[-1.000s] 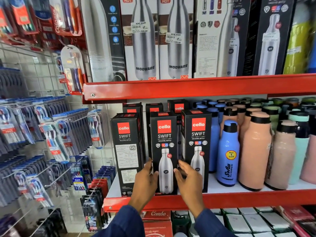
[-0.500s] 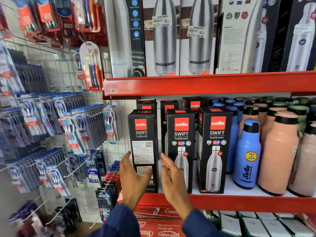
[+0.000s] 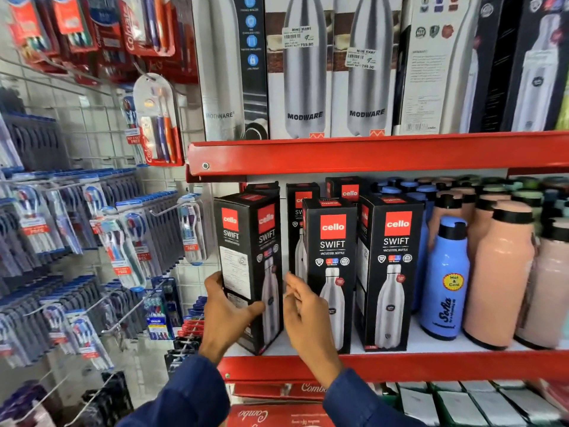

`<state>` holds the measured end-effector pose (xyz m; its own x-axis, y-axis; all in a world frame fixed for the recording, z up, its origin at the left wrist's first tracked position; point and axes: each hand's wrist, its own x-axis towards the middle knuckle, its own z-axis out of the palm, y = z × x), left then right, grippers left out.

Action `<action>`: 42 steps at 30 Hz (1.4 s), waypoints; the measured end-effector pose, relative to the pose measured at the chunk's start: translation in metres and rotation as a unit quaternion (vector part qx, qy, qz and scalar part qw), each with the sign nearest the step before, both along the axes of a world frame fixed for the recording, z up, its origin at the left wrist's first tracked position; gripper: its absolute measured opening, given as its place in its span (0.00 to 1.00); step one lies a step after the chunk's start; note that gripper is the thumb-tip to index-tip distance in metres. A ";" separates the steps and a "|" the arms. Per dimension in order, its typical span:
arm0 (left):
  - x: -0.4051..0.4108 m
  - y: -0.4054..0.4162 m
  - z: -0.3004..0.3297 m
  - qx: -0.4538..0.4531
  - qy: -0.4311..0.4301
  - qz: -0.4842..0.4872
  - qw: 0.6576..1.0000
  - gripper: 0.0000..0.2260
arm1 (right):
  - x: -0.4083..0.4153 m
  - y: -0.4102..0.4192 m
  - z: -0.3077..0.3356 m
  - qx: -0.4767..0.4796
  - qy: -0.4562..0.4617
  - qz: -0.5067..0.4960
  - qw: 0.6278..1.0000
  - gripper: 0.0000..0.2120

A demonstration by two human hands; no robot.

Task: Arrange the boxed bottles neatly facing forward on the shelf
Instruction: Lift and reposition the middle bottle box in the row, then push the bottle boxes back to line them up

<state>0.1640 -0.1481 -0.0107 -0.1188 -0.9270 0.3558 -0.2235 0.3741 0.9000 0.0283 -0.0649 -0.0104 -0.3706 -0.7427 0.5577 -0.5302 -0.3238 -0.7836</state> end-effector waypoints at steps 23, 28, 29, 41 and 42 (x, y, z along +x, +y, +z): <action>0.016 -0.023 -0.063 0.037 -0.027 -0.130 0.990 0.23 | 0.000 -0.023 -0.063 0.063 0.061 -0.079 0.993 0.16; 0.011 0.002 -0.077 -0.005 -0.085 0.002 0.996 0.14 | 0.002 -0.022 -0.081 0.109 0.095 -0.081 0.986 0.12; 0.009 0.005 -0.077 -0.013 -0.093 0.004 0.996 0.12 | 0.003 -0.022 -0.083 0.112 0.105 -0.083 0.985 0.09; 0.013 0.026 -0.078 -0.076 -0.125 0.060 0.987 0.07 | 0.015 -0.001 -0.084 0.126 0.128 -0.091 0.980 0.11; 0.013 0.027 -0.079 -0.080 -0.131 0.061 0.986 0.08 | 0.016 0.001 -0.083 0.129 0.128 -0.090 0.979 0.12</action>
<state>0.1774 -0.1212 -0.0900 -0.1159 -0.8746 0.4708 -0.4925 0.4623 0.7374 0.0443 -0.0637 -0.0929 -0.3818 -0.8059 0.4524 -0.7498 -0.0161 -0.6615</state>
